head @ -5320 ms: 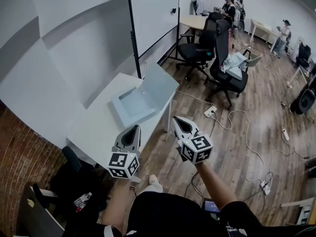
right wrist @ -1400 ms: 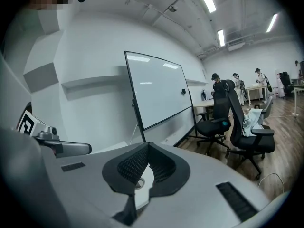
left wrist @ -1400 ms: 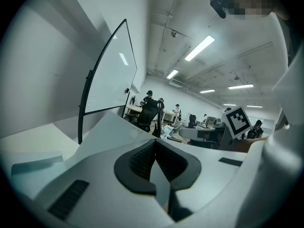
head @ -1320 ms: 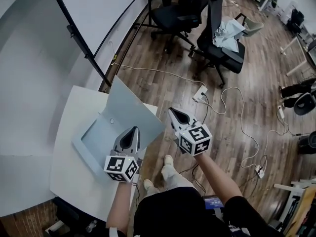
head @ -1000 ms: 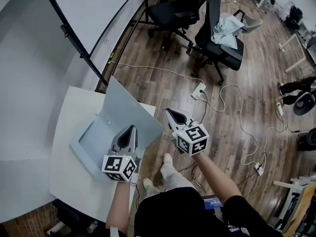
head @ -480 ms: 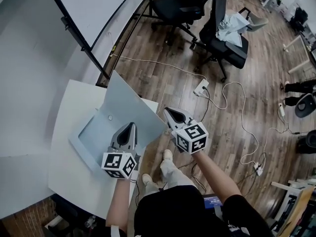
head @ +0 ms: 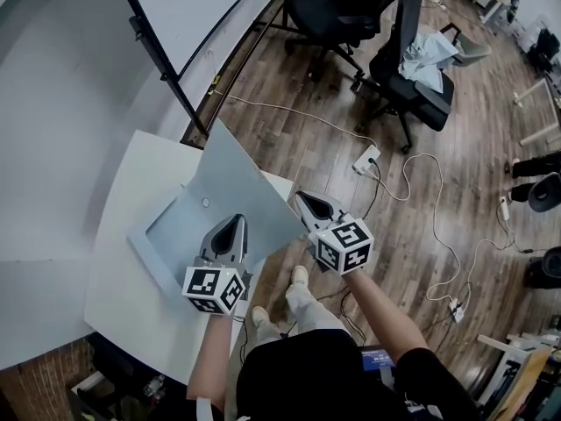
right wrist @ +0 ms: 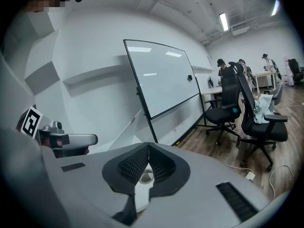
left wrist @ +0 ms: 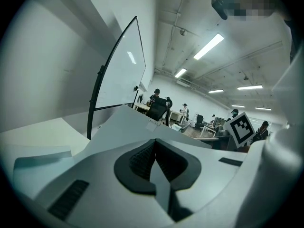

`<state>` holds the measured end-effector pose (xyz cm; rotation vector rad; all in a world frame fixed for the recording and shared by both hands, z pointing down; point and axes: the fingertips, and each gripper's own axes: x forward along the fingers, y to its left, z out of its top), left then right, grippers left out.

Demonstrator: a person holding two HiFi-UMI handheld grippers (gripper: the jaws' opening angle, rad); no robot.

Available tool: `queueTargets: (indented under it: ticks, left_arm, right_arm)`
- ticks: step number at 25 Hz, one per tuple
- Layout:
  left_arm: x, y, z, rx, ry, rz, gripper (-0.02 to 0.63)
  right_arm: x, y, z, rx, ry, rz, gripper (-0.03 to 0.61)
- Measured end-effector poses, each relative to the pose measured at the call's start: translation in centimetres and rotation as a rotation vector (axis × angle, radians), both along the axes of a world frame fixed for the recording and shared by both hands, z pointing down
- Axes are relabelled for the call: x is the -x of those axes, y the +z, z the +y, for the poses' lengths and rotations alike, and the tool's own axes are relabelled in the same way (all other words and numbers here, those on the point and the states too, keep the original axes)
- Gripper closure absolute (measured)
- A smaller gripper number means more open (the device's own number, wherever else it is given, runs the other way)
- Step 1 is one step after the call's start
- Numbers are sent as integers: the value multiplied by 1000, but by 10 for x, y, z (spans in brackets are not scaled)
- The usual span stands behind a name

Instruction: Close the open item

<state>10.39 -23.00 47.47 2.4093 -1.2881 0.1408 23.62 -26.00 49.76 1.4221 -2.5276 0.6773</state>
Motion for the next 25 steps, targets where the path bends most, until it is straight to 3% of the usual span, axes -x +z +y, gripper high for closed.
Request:
queueTargets:
  ticks: [25]
  left_arm:
    - [72, -23, 26, -25, -131, -21, 600]
  right_arm:
    - [100, -43, 17, -38, -225, -122, 540]
